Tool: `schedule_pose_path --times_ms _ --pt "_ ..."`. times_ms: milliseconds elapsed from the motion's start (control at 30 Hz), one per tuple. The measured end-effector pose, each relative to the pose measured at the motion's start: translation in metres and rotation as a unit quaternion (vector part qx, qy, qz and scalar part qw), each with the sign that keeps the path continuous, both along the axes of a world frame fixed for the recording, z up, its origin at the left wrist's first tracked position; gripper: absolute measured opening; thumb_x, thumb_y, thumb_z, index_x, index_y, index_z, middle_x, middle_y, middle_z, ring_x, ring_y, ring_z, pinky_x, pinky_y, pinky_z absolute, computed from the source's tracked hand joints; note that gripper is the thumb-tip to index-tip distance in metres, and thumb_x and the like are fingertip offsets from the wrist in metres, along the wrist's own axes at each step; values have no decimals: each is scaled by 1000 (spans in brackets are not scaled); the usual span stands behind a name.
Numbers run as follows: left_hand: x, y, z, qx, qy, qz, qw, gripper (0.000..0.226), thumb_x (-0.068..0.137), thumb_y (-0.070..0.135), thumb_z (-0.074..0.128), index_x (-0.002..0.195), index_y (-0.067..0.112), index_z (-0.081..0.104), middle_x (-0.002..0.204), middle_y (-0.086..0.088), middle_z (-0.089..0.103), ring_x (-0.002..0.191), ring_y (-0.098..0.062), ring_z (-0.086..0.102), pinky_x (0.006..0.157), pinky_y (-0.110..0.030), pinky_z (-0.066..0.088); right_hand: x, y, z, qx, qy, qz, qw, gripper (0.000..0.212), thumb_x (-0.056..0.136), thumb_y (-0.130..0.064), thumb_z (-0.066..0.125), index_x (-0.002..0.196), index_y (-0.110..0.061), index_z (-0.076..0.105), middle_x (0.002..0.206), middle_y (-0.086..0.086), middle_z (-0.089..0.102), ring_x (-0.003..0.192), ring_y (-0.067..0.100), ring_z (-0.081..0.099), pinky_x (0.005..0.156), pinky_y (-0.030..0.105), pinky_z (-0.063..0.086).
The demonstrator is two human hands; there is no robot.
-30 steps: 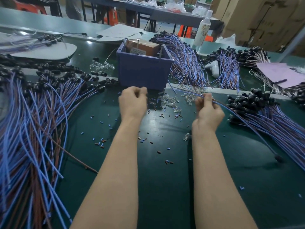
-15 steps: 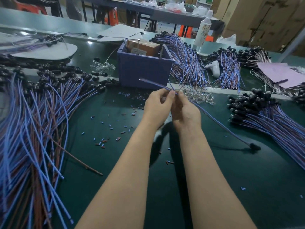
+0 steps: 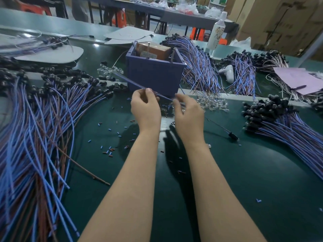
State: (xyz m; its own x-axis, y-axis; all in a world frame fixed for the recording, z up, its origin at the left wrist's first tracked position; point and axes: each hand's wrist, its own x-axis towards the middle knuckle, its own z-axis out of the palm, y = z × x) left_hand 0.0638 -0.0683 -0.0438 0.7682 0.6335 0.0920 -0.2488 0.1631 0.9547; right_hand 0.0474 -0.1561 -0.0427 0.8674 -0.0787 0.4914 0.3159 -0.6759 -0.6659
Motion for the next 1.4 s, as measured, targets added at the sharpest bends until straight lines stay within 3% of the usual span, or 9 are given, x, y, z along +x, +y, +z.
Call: schedule_pose_path --times_ms 67,300,433,600,700,800,1067,1200,1400 --pt "-1 -2 0 11 -14 -19 1000 11 97 16 50 87 15 54 74 5 62 69 -9 61 75 -31 51 1 1 -4 0 28 1 1000 21 95 -14 51 108 -7 66 105 8 68 101 24 59 92 34 42" --pt "-1 -10 -7 98 4 -175 980 6 93 14 59 90 13 64 78 4 64 78 -12 60 80 -30 50 1 1 0 90 28 3 996 14 94 -10 52 97 -3 65 97 12 67 88 22 59 78 26 41" --pt "-1 -8 -8 118 12 -185 976 7 92 15 60 85 16 63 76 7 63 73 -6 59 75 -24 48 3 -1 -1 121 43 7 992 8 94 -12 53 91 -10 61 86 2 64 80 16 56 67 13 40" --pt "-4 -10 -6 110 -1 -146 983 10 97 15 50 89 16 55 78 3 67 81 -18 66 76 -26 52 6 -5 -1 239 12 -60 969 4 97 -11 45 96 -13 48 83 3 67 85 23 64 87 40 48" --pt "-4 -7 -5 125 -3 -89 988 8 98 17 48 94 14 54 72 8 63 71 -10 62 71 -16 49 5 -8 -3 212 6 -82 974 18 98 -12 43 115 -14 49 79 -3 67 78 16 61 82 32 46" --pt "-4 -4 -6 156 10 -61 986 10 98 19 49 96 13 57 70 11 61 65 -1 58 66 -12 45 5 -7 -5 144 21 -70 987 31 97 -12 44 127 -14 51 86 6 70 82 20 62 75 23 40" --pt "-3 -2 -6 207 48 -118 970 18 97 18 50 103 11 65 72 7 63 71 -8 58 74 -21 46 -1 1 -3 52 20 -34 998 28 87 -8 50 113 -12 61 68 1 59 74 30 58 76 40 47" --pt "-3 -2 -6 202 51 -125 970 18 96 17 51 104 11 66 78 0 66 77 -14 61 81 -28 50 -3 4 -2 53 17 -21 998 27 86 -8 51 111 -14 62 76 9 67 76 30 60 78 39 48" --pt "-2 -3 -6 213 45 -134 967 19 95 15 52 104 9 67 86 -3 67 85 -18 63 84 -32 51 -3 4 -1 46 21 -12 999 26 86 -8 52 108 -15 63 68 -1 59 71 26 57 76 38 48"
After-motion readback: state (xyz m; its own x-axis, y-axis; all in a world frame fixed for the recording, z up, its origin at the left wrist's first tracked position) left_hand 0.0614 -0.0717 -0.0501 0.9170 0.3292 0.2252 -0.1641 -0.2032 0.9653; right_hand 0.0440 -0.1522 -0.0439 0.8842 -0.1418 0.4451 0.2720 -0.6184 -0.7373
